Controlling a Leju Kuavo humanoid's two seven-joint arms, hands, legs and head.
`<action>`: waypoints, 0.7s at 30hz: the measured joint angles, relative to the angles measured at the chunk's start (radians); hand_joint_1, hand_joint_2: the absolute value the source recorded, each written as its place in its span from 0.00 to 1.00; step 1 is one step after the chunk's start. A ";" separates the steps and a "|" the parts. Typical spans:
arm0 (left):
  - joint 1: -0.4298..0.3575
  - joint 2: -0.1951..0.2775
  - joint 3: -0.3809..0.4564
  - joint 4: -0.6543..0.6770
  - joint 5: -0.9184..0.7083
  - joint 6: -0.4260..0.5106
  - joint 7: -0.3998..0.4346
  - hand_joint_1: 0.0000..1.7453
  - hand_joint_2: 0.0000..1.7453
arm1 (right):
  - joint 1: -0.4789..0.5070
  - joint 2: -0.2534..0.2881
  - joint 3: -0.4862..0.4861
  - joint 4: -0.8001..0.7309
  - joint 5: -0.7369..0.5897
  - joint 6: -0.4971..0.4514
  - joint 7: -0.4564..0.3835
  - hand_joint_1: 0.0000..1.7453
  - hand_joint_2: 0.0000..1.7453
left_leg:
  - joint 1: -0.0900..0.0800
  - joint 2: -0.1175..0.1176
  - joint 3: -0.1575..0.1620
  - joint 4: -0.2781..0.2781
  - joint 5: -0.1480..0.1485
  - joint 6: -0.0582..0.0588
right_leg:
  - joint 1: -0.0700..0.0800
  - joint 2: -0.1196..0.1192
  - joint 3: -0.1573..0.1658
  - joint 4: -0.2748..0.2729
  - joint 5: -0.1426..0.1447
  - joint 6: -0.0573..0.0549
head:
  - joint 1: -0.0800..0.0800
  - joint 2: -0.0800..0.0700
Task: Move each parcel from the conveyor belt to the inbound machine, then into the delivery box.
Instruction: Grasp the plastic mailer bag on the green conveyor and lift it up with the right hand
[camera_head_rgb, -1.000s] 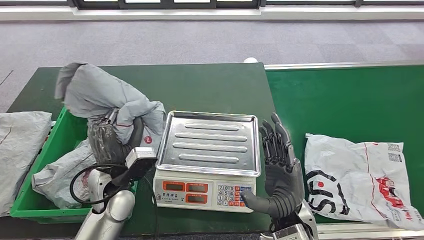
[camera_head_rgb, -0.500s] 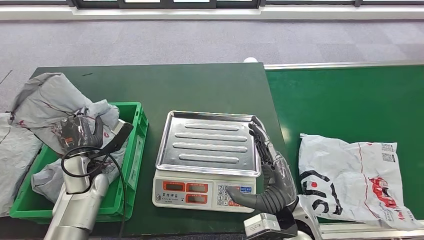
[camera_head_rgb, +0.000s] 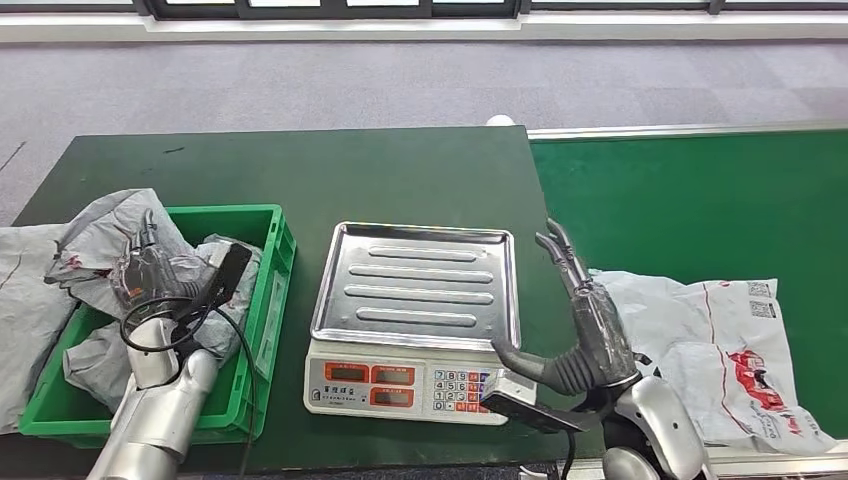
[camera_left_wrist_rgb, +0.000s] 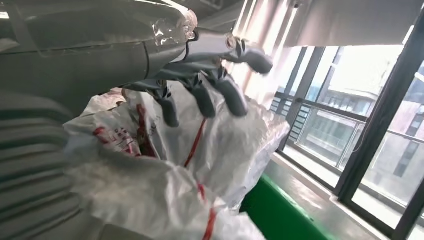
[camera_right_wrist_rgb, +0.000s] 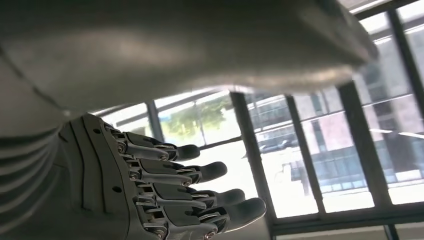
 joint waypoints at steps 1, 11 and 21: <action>0.010 -0.007 0.010 -0.027 0.070 0.003 -0.050 0.00 0.00 | 0.002 -0.009 -0.014 0.001 0.028 0.012 0.025 0.00 0.50 | 0.000 0.000 0.000 0.000 0.000 0.000 | 0.000 0.000 0.000 0.000 0.000 0.000 | 0.000 0.000; 0.234 -0.131 0.007 -0.470 1.153 -0.016 -0.589 0.00 0.00 | 0.094 -0.260 -0.327 0.266 0.014 0.275 0.142 0.00 1.00 | -0.007 -0.003 0.001 0.001 -0.007 0.010 | -0.006 -0.003 0.004 -0.002 -0.004 0.008 | 0.000 0.000; 0.386 -0.147 -0.060 -0.667 1.379 -0.138 -0.552 0.00 0.00 | 0.063 -0.444 -0.461 0.642 -0.120 0.435 0.146 0.00 1.00 | -0.008 -0.002 0.000 0.002 -0.009 0.013 | -0.007 -0.002 0.003 -0.003 -0.004 0.010 | 0.000 0.000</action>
